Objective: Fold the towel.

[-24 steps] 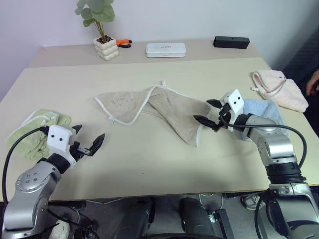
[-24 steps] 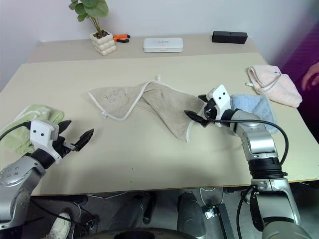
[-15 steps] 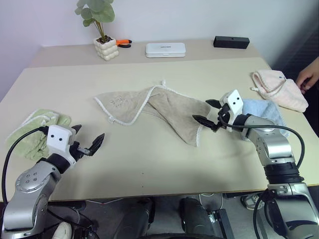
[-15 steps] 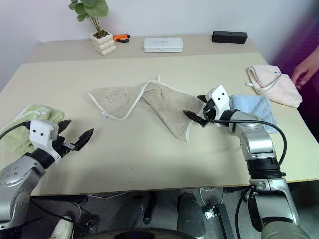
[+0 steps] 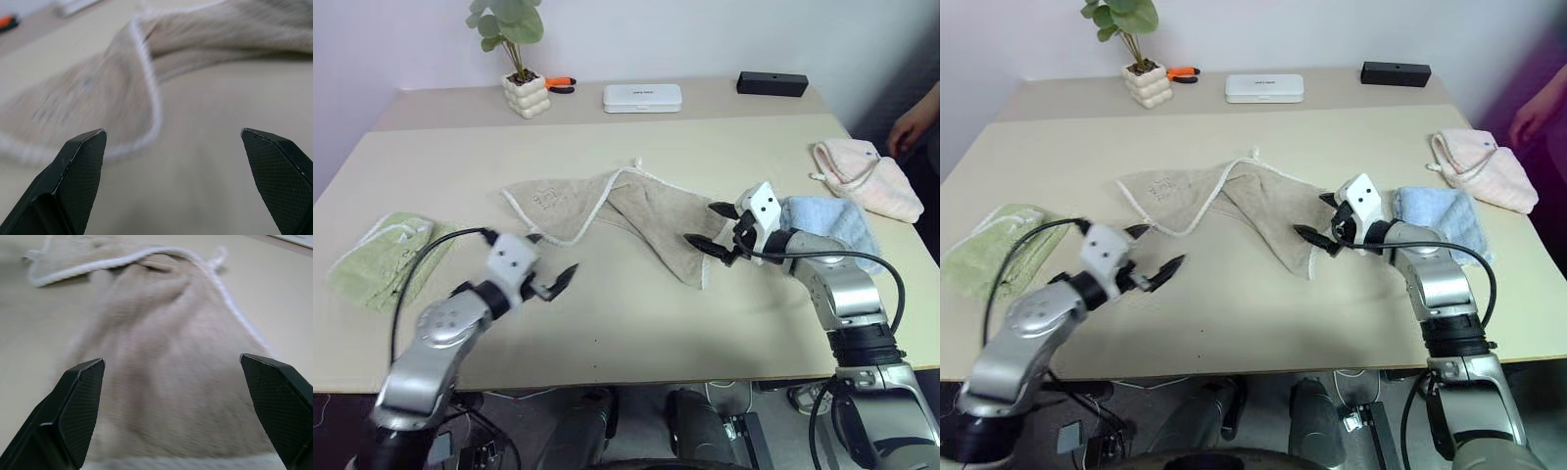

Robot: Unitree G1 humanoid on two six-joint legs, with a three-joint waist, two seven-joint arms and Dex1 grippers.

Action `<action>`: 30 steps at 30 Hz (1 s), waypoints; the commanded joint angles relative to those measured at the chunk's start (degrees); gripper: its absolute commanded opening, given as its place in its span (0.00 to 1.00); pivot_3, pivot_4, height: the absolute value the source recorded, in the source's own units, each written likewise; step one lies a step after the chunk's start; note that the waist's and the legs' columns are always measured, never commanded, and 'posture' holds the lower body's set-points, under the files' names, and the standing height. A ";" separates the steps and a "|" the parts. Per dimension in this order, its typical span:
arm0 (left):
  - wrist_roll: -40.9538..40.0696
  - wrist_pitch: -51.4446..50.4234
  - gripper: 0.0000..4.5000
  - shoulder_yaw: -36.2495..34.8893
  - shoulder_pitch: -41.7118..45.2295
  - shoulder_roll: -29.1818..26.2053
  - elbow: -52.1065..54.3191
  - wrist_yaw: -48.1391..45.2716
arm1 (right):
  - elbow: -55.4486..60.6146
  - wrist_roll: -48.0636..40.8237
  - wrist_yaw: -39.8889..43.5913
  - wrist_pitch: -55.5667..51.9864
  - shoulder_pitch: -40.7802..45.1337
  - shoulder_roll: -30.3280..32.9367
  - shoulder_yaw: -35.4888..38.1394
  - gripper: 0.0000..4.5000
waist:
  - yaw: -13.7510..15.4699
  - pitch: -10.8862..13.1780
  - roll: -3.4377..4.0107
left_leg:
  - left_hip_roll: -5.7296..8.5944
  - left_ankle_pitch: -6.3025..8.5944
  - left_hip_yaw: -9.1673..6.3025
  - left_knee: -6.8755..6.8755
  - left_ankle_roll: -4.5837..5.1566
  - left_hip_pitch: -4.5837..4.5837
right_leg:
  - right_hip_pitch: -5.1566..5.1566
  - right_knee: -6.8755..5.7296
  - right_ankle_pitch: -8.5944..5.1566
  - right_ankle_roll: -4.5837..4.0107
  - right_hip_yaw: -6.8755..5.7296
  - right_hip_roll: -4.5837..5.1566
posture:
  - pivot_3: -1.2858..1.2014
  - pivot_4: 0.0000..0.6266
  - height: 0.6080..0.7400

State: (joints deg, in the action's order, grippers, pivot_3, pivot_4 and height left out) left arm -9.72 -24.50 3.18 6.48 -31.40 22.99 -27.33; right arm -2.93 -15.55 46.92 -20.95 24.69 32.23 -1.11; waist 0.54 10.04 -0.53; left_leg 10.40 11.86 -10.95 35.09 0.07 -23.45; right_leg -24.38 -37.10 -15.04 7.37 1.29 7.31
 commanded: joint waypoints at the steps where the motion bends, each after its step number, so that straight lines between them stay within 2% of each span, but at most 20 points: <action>1: 4.53 -0.35 1.00 3.20 5.95 0.87 -6.60 1.04 | 6.57 -0.75 -1.87 -1.78 -1.61 -0.31 0.88 1.00 | 0.16 0.00 0.00 | -0.01 0.00 0.03 -0.02 0.00 0.00 | -0.01 0.01 0.00 0.01 0.03 0.00 | 0.52 0.24 1.00; 7: 8.89 -2.19 1.00 6.51 14.42 3.37 -18.29 1.84 | 10.66 -1.05 -4.19 -3.70 -4.13 -0.34 1.16 1.00 | 0.11 0.01 -0.01 | -0.02 0.00 0.01 -0.01 0.00 -0.02 | -0.04 0.03 0.14 0.25 0.04 -0.16 | 0.52 0.24 1.00; 13: 8.29 -4.66 1.00 5.15 16.31 5.17 -21.61 1.96 | 12.02 -1.06 -6.22 -4.21 -4.56 -0.55 1.55 1.00 | 0.17 0.00 -0.02 | -0.03 -0.01 0.01 0.03 -0.01 -0.01 | -0.04 0.01 0.17 0.29 0.06 -0.18 | 0.52 0.24 1.00; 14: 8.12 -4.75 0.89 4.59 16.25 5.24 -21.88 2.14 | 12.36 -1.20 -6.40 -4.39 -4.59 -0.49 1.60 1.00 | 0.16 0.00 -0.02 | -0.03 -0.01 0.01 0.03 -0.02 -0.01 | -0.04 0.01 0.18 0.30 0.06 -0.18 | 0.52 0.24 1.00; 15: 7.93 -4.77 0.84 4.09 16.19 5.24 -22.02 2.20 | 12.73 -1.35 -6.54 -4.62 -4.61 -0.39 1.68 1.00 | 0.15 0.00 -0.02 | -0.03 -0.01 0.01 0.03 -0.02 -0.01 | -0.04 0.01 0.18 0.30 0.06 -0.18 | 0.52 0.24 1.00; 16: 7.79 -4.62 0.75 3.65 16.17 5.16 -22.17 2.18 | 13.00 -1.52 -6.62 -4.85 -4.56 -0.24 1.83 1.00 | 0.12 0.00 -0.02 | -0.03 -0.01 0.01 0.03 -0.02 -0.01 | -0.04 0.01 0.18 0.30 0.07 -0.19 | 0.52 0.24 1.00; 23: 8.48 -2.65 0.01 1.79 15.86 4.19 -22.97 2.35 | 12.17 -1.83 -7.45 -6.91 -2.42 0.85 3.25 1.00 | 0.17 0.00 -0.02 | -0.07 -0.01 0.02 0.03 -0.02 -0.01 | -0.04 0.03 0.20 0.29 0.07 -0.23 | 0.52 0.24 1.00; 26: 8.98 -0.58 0.01 -0.51 14.96 3.50 -21.32 4.17 | 6.06 -0.37 -9.55 -7.53 1.98 0.68 4.04 1.00 | -0.03 0.00 -0.02 | -0.08 -0.01 0.03 0.03 -0.03 -0.01 | -0.05 0.02 0.22 0.26 0.08 -0.24 | 0.52 0.24 1.00; 30: 7.71 0.32 0.01 -4.41 11.03 2.44 -15.79 4.72 | -11.19 4.34 -12.77 -9.98 11.67 0.35 1.70 1.00 | -0.30 0.00 -0.02 | -0.11 -0.03 0.05 0.03 -0.06 0.00 | -0.06 0.02 0.26 0.23 0.11 -0.29 | 0.52 0.24 1.00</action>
State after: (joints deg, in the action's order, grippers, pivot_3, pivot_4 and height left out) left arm -1.86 -25.43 1.07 18.12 -27.79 3.66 -23.00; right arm -9.28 -12.78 35.59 -30.19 33.89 32.57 0.43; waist 0.25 10.04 -0.55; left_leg 10.27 11.83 -10.87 35.11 0.01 -23.44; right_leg -24.45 -37.06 -14.77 7.57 1.40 7.01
